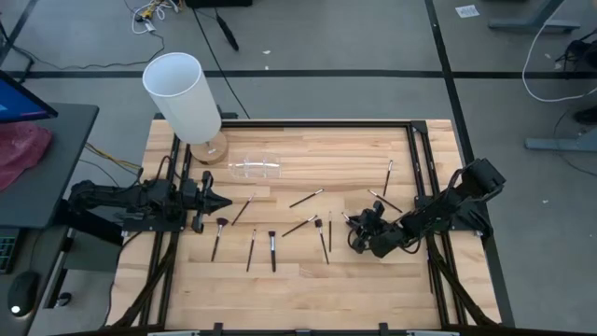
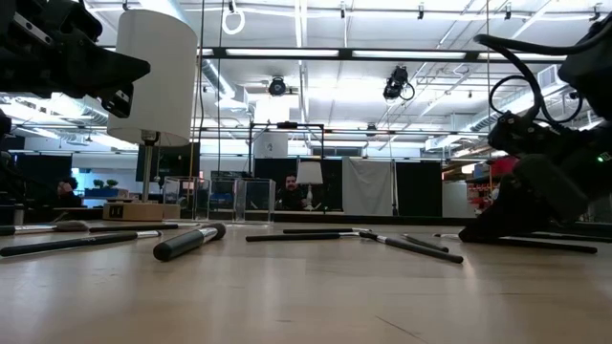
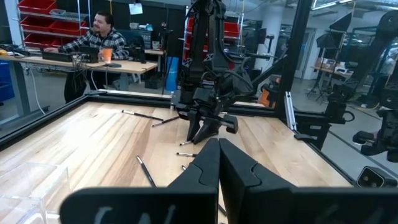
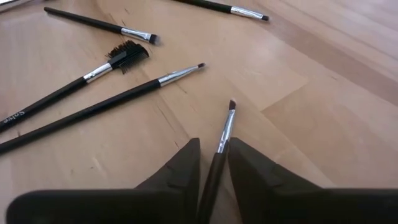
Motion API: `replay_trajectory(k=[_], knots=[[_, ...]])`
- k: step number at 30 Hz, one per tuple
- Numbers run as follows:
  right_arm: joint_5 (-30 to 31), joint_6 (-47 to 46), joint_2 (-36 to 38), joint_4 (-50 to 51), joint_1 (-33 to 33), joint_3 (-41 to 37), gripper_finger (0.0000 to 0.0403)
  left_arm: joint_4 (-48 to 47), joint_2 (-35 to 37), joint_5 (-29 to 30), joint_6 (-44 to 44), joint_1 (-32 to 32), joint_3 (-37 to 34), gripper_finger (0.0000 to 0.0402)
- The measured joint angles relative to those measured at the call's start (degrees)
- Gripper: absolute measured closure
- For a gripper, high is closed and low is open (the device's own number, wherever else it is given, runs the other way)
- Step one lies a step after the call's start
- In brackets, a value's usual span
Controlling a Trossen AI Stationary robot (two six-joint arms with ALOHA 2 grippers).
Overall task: Put items in baskets/containers
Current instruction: Put the eyeshadow brush into the transparent organizer
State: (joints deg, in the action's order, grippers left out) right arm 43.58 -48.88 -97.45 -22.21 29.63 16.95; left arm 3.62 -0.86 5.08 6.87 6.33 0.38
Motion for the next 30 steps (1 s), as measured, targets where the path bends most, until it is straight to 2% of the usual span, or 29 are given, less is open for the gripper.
replay_trajectory(k=[5, 11, 16, 23, 30], knots=[[0.0, -0.2, 0.0, 1.0, -0.1, 0.1, 0.0337, 0.0, 0.0, 0.0, 0.0, 0.0, 0.0, 0.0399], [0.9, -0.3, 0.0, 2.2, -0.1, 0.3, 0.0391, 0.0, 0.0, 0.0, 0.0, 0.0, 0.0, 0.0399], [1.0, 0.1, 0.0, 5.3, -0.2, 2.3, 0.0392, 0.0, 0.0, 0.0, 0.0, 0.0, 0.0, 0.0399], [0.7, -0.2, -0.1, 14.4, -1.7, 8.9, 0.0395, 0.0, 0.0, 0.0, 0.0, 0.0, 0.0, 0.0399], [0.8, -0.6, -0.2, 14.1, -2.7, 9.8, 0.0396, 0.0, 0.0, 0.0, 0.0, 0.0, 0.0, 0.0399]])
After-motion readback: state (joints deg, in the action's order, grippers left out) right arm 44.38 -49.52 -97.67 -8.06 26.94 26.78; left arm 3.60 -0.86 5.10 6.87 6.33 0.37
